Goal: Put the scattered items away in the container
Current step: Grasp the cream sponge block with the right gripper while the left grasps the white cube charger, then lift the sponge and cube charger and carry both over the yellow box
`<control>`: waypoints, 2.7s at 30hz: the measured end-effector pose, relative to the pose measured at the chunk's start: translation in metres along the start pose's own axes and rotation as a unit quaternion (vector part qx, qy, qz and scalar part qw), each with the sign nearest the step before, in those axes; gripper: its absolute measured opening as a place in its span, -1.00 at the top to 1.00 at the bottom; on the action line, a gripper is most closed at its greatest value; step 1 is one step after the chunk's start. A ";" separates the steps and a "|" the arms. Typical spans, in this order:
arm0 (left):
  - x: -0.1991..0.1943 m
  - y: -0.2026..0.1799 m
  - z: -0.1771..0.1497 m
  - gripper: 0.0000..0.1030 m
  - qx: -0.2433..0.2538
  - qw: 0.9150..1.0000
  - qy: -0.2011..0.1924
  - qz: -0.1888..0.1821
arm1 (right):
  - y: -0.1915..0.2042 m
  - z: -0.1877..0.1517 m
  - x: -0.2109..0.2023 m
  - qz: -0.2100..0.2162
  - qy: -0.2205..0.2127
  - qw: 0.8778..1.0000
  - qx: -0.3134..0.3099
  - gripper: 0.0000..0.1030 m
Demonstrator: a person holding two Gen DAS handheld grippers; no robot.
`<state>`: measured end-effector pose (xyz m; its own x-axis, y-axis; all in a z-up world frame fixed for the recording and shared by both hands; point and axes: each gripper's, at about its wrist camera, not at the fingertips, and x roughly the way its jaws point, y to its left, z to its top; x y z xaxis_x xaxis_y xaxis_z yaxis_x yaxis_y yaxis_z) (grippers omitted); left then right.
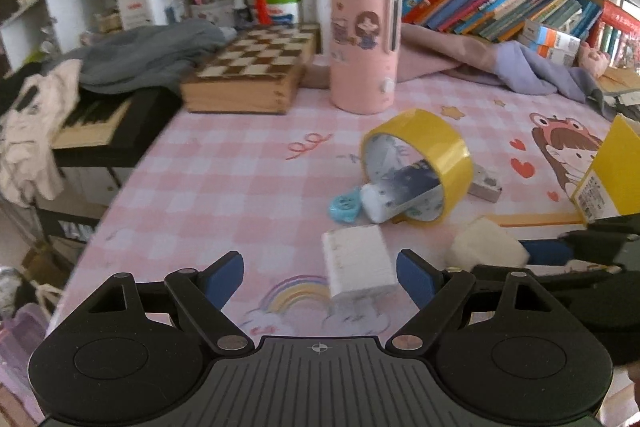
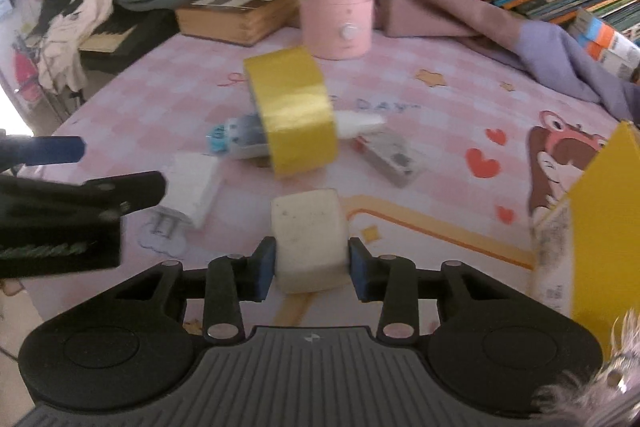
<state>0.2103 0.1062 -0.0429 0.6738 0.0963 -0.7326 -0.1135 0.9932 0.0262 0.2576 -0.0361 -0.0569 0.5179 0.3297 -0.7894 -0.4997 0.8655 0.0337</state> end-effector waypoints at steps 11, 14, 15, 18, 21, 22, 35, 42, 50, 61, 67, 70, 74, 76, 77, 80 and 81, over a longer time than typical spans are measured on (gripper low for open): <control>0.046 -0.009 -0.003 -0.05 -0.019 0.998 0.053 -0.014 | -0.010 -0.002 0.003 -0.009 0.008 1.000 -0.005 0.27; 0.044 -0.012 -0.006 0.19 -0.009 0.999 0.043 0.000 | -0.010 0.000 0.007 -0.007 0.011 1.000 -0.005 0.22; 0.044 -0.011 -0.006 0.19 -0.007 0.999 0.042 0.000 | -0.011 0.000 0.009 -0.007 0.012 1.000 -0.004 0.20; 0.043 -0.008 -0.005 0.20 -0.010 0.999 0.045 -0.005 | -0.011 0.001 0.013 -0.005 0.015 1.000 -0.006 0.18; 0.041 -0.005 -0.005 0.20 -0.023 0.998 0.049 -0.008 | -0.011 0.001 0.012 -0.003 0.013 1.000 -0.012 0.24; 0.040 -0.004 -0.005 0.20 -0.028 0.998 0.050 -0.009 | -0.012 0.001 0.011 -0.001 0.013 1.000 -0.010 0.29; -0.024 -0.004 0.009 0.19 -0.034 0.998 -0.007 -0.055 | -0.023 0.003 -0.043 0.009 -0.043 0.999 0.017 0.34; -0.064 -0.010 0.004 0.19 -0.021 0.996 -0.043 -0.079 | -0.017 -0.010 -0.074 0.008 -0.059 0.998 0.021 0.34; -0.100 -0.009 -0.018 0.19 -0.012 0.994 -0.056 -0.094 | 0.000 -0.032 -0.102 0.010 -0.069 0.997 0.023 0.34; -0.145 -0.005 -0.054 0.19 -0.009 0.992 -0.067 -0.104 | 0.028 -0.068 -0.139 0.006 -0.080 0.997 0.019 0.34; -0.171 -0.003 -0.077 0.19 -0.012 0.991 -0.073 -0.111 | 0.040 -0.099 -0.166 -0.001 -0.079 0.997 0.020 0.34; -0.180 -0.005 -0.089 0.19 -0.013 0.990 -0.072 -0.117 | 0.045 -0.114 -0.176 -0.003 -0.076 0.997 0.028 0.34; -0.191 -0.009 -0.104 0.19 -0.008 0.989 -0.070 -0.126 | 0.049 -0.130 -0.187 -0.007 -0.078 0.996 0.035 0.34; -0.196 -0.011 -0.111 0.19 -0.004 0.989 -0.068 -0.131 | 0.052 -0.138 -0.192 -0.009 -0.077 0.996 0.037 0.34; -0.198 -0.012 -0.113 0.19 -0.002 0.989 -0.066 -0.134 | 0.054 -0.142 -0.194 -0.009 -0.076 0.996 0.038 0.34; -0.202 -0.015 -0.121 0.19 0.003 0.988 -0.059 -0.144 | 0.056 -0.153 -0.200 -0.012 -0.072 0.996 0.043 0.34; -0.203 -0.016 -0.123 0.19 0.004 0.987 -0.057 -0.147 | 0.056 -0.157 -0.202 -0.014 -0.071 0.996 0.046 0.34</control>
<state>-0.0149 0.0625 0.0220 0.7540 -0.1908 -0.6285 0.1055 0.9796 -0.1708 0.0160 -0.1130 0.0081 0.6268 0.3489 -0.6967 -0.4209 0.9041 0.0740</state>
